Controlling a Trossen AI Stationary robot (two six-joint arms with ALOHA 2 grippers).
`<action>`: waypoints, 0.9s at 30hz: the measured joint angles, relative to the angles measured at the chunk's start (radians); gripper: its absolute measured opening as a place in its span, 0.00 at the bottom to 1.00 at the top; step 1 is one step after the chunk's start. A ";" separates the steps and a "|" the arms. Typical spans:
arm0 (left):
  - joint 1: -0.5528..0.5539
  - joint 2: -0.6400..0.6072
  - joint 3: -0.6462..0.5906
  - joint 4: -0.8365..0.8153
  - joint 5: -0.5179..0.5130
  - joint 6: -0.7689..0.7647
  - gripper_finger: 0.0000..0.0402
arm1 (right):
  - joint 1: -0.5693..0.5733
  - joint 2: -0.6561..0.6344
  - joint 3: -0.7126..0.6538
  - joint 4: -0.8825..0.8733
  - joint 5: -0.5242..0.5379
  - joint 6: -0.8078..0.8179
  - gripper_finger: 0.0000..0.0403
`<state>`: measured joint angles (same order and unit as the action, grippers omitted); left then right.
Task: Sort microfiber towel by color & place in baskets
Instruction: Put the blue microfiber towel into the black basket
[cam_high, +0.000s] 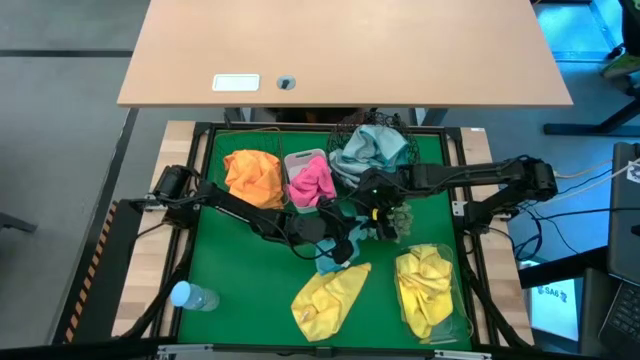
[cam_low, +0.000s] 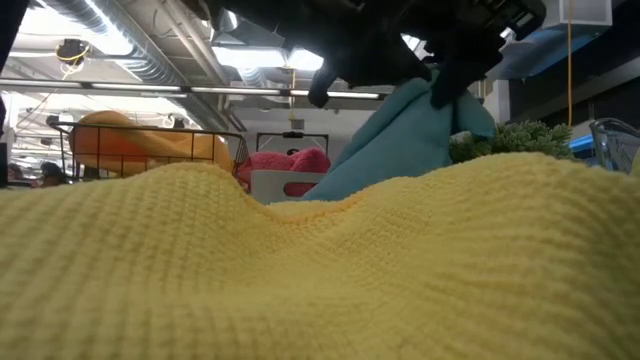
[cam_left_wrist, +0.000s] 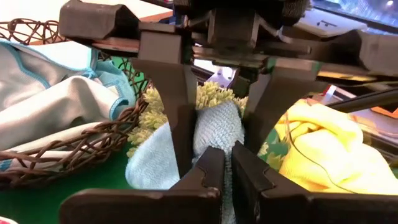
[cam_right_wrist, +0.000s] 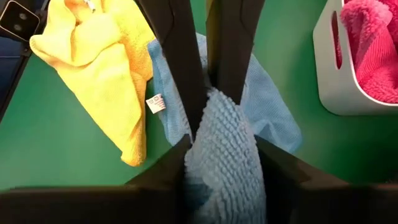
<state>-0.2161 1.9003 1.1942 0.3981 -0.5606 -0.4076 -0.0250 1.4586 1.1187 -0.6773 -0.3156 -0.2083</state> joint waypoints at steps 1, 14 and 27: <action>0.000 0.000 0.000 0.003 0.000 0.000 0.02 | 0.000 0.000 0.000 0.001 0.000 -0.001 0.32; 0.000 -0.032 0.001 -0.003 -0.001 -0.004 0.17 | -0.002 0.000 0.080 -0.050 0.001 0.000 0.08; -0.001 -0.251 0.002 -0.285 0.050 0.103 0.33 | -0.001 -0.037 0.362 -0.309 0.109 -0.117 0.06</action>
<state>-0.2169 1.6497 1.1957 0.1130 -0.5109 -0.3044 -0.0261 1.4215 1.4803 -0.9867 -0.2068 -0.3248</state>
